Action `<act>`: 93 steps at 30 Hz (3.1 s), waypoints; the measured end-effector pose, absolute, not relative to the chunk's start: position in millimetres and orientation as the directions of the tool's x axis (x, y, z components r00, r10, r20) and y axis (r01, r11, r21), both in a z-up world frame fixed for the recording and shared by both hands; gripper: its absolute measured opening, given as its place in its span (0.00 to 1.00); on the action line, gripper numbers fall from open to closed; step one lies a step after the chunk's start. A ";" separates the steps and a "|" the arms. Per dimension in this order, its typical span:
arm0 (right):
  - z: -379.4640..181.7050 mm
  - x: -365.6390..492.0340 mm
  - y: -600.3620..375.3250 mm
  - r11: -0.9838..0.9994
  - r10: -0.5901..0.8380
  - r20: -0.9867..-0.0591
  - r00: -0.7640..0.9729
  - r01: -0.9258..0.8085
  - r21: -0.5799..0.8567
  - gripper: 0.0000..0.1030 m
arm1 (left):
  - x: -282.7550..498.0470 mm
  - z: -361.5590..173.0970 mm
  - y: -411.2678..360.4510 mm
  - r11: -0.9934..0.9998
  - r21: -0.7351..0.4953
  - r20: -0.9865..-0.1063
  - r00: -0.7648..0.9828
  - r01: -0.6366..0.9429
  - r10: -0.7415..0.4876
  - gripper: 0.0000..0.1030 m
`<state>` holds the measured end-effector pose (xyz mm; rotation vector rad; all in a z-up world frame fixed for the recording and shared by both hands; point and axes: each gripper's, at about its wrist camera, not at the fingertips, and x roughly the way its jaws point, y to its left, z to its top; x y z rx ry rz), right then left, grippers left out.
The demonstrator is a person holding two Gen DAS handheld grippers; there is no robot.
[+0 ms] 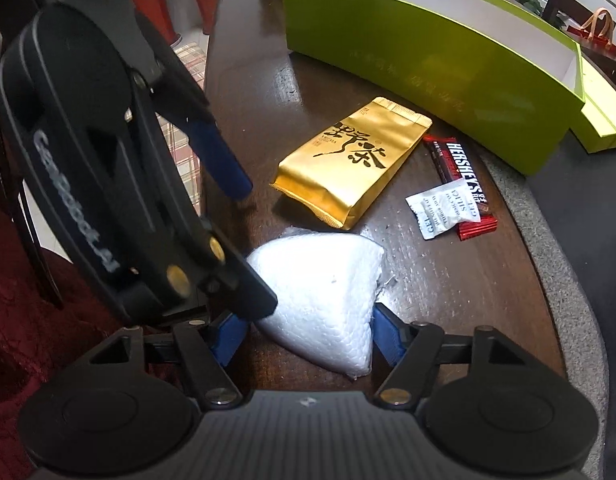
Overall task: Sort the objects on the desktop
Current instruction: 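Grasp the white foam-wrapped item with the left gripper, then place the white foam item into the green box and open the left gripper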
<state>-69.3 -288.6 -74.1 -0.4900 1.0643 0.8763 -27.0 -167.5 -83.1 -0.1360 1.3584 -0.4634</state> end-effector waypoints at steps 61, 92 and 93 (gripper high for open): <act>-10.2 165.9 -225.6 0.659 0.391 -0.825 0.409 -0.750 -0.060 0.62 | 211.9 -20.5 -99.2 0.908 -0.349 -0.865 0.293 0.232 -0.407 0.61; 29.1 94.2 -270.6 0.735 0.421 -0.716 0.557 -0.672 -0.091 0.80 | 143.8 18.0 -68.4 0.936 -0.306 -0.815 0.459 0.175 -0.353 0.62; 31.3 84.3 -274.9 0.735 0.428 -0.712 0.557 -0.673 -0.084 0.82 | 136.0 20.4 -67.4 0.937 -0.305 -0.813 0.465 0.173 -0.350 0.62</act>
